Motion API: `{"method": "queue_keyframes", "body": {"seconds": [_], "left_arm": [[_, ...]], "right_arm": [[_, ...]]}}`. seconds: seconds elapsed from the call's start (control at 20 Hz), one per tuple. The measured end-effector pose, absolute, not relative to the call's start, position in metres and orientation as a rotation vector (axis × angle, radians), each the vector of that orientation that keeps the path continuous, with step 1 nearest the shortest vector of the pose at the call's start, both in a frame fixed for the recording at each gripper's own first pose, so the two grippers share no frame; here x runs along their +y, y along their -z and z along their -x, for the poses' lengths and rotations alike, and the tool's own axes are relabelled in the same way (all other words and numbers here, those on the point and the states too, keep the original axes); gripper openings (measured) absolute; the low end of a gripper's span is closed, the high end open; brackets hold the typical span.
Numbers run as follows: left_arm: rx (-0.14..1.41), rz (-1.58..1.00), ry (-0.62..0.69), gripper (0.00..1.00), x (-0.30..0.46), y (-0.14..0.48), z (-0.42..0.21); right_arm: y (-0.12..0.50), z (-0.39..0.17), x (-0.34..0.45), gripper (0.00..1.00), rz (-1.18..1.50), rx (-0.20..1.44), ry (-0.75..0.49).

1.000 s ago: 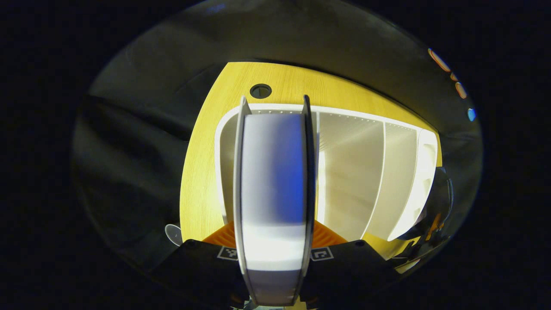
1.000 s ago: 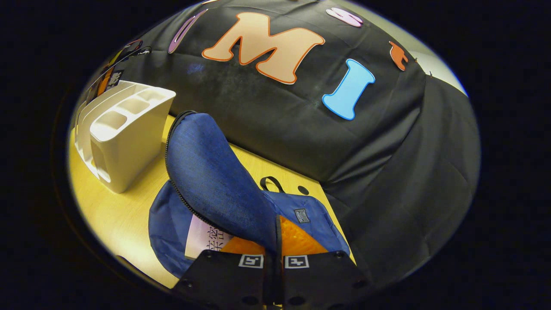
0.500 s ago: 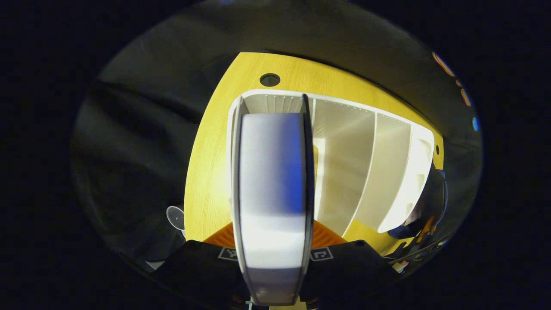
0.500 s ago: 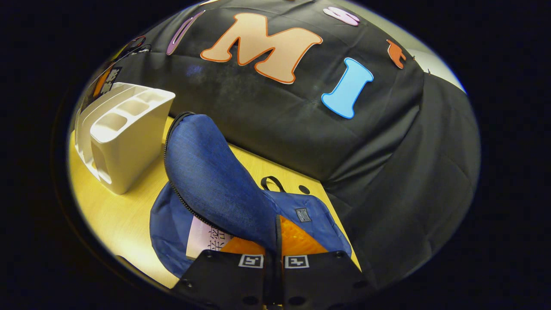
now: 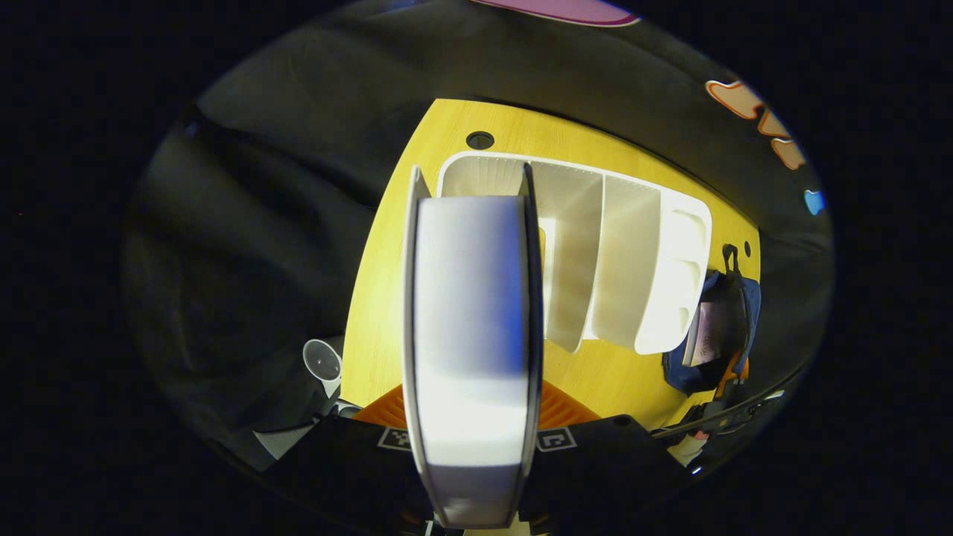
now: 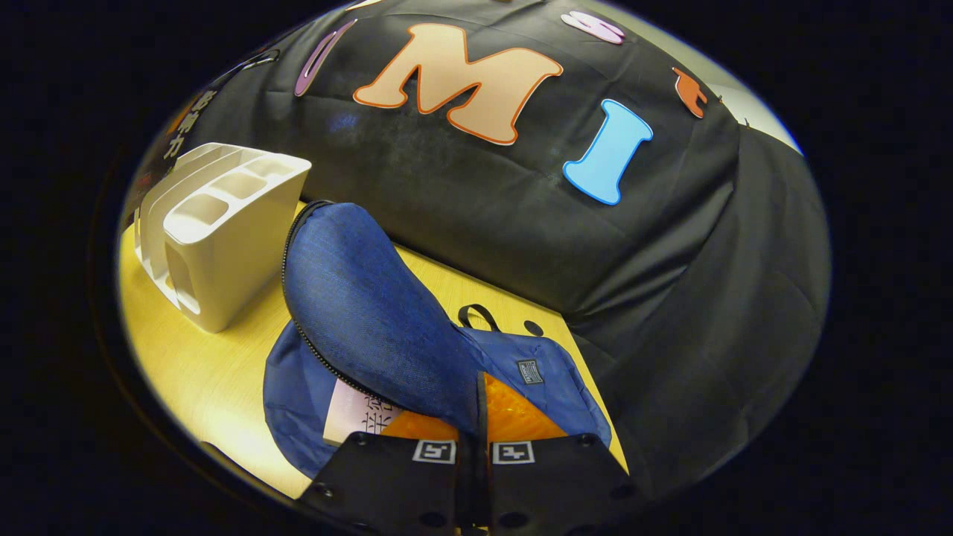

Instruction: Open the schoolbag, grab two books from the bookshelf and put them into the schoolbag.

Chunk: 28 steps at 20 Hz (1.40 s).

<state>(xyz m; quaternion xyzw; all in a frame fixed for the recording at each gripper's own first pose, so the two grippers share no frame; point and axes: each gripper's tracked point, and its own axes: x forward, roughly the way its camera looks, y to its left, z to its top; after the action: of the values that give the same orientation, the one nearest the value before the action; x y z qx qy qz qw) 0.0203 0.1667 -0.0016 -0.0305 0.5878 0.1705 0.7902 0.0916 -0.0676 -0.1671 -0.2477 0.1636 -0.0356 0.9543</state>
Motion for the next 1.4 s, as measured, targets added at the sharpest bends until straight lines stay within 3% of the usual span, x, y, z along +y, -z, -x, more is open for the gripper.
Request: {"method": "queue_keyframes", "body": {"seconds": [0.5,0.75,1.4], "left_arm": [[1.125,0.135,-0.268,0.40,0.090,-0.041,0.009],[1.069,0.213,-0.092,0.40,0.015,-0.043,0.001],[0.987,0.370,0.187,0.40,-0.139,0.048,-0.056]], "right_arm": [[0.163,-0.092,-0.072,0.06,0.463,0.337,0.057],[0.162,-0.092,-0.075,0.04,0.403,0.337,0.040],[0.151,-0.093,-0.089,0.06,0.267,0.313,-0.010]]}}
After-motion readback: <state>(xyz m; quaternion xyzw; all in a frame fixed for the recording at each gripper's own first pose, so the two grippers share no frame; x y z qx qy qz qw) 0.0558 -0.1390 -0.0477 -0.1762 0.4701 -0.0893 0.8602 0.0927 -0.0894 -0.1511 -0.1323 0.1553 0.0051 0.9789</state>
